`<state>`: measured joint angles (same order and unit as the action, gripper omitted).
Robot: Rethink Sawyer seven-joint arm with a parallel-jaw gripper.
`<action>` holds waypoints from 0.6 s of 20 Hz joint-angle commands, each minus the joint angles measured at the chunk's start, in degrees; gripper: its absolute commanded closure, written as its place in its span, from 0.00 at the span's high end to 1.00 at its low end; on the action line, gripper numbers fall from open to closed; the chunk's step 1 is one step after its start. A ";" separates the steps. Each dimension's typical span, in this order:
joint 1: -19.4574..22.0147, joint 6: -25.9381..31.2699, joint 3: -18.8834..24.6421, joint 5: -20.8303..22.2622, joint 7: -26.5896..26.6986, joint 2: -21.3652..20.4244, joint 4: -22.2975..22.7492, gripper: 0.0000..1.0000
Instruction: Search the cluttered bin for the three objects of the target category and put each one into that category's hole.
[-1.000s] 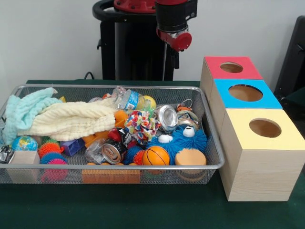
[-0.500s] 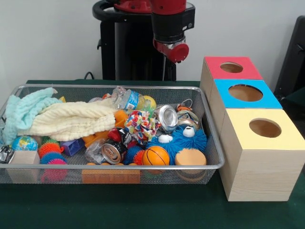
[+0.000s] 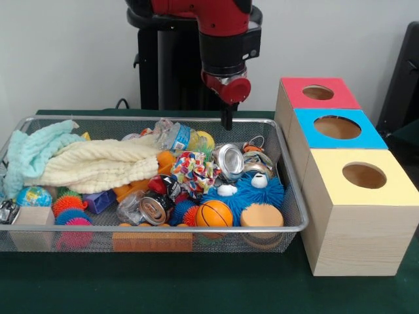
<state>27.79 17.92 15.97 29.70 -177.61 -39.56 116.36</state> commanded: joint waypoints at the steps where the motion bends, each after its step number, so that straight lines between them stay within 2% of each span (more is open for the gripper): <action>1: -1.55 2.90 -2.64 3.50 5.36 3.50 -7.88 0.00; 8: -3.14 1.89 -2.78 2.81 4.92 4.14 -8.01 0.00; 9: -4.16 1.08 -3.71 2.77 4.10 4.24 -8.19 1.00; 12: -4.73 1.33 -4.10 2.93 4.11 4.40 -8.72 1.00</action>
<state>24.52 17.91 13.03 29.99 -177.61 -37.13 114.37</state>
